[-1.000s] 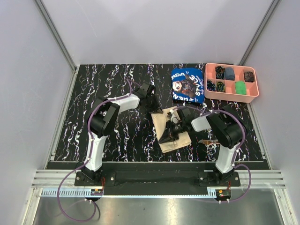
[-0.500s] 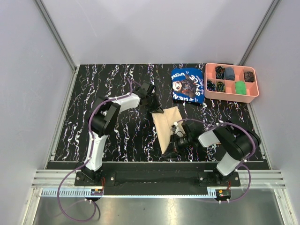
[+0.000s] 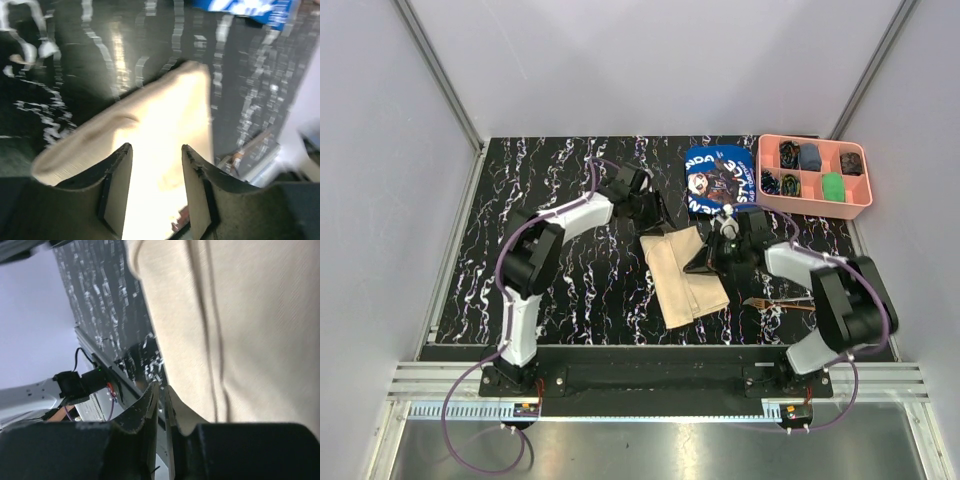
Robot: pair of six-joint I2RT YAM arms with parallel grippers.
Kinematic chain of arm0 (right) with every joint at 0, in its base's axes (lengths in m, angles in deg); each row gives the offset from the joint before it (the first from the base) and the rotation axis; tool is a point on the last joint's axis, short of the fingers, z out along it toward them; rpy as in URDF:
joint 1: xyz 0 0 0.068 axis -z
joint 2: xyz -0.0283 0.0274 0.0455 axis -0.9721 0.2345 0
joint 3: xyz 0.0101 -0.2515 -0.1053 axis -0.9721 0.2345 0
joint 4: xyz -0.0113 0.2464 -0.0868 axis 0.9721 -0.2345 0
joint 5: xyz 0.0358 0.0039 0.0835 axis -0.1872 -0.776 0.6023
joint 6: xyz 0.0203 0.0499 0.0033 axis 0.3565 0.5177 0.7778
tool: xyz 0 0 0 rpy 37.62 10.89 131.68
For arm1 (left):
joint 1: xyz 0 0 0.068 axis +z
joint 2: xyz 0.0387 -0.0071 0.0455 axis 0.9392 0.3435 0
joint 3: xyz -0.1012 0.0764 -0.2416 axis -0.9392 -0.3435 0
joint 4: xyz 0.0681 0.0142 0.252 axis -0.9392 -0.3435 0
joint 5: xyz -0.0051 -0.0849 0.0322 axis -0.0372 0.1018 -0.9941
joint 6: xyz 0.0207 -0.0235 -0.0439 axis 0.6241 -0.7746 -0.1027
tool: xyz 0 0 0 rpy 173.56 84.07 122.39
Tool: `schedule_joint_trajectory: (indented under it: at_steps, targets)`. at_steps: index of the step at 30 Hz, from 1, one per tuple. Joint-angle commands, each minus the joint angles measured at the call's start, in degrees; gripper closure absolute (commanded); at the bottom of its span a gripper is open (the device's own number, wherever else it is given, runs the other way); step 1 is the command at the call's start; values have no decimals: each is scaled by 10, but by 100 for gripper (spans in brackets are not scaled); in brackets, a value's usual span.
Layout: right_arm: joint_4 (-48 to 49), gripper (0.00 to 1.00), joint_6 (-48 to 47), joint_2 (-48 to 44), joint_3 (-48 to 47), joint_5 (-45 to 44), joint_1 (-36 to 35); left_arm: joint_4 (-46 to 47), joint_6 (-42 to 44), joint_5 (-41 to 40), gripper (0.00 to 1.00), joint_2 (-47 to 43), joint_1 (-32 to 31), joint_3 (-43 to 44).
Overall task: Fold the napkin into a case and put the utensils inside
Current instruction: Smooth out the 2/3-rectangle-folded napkin at the center of the board, then move the right arm to the center of the board with the 2/3-rectangle-folded napkin.
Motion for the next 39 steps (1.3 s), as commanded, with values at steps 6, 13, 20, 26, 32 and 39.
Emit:
schedule_joint_trajectory:
  at_steps: [6, 13, 20, 26, 32, 39]
  targets:
    - [-28, 84, -53, 134, -80, -46, -25, -26, 46, 21, 54, -119, 12, -10]
    - [79, 85, 47, 178, -54, -38, -145, -36, 85, -41, 52, -235, 5, -116]
    - [-26, 63, 30, 4, -39, -79, -77, -50, 101, -181, 45, -316, -75, -209]
    - [-206, 16, -59, -58, -39, -206, 20, -97, 36, -320, 40, -282, -198, -163]
    - [-220, 17, -59, -18, -20, -157, 63, -161, -35, -417, 40, -173, -306, -46]
    - [-161, 32, -82, 19, 4, -79, 58, -212, -49, -403, 39, -112, -334, 23]
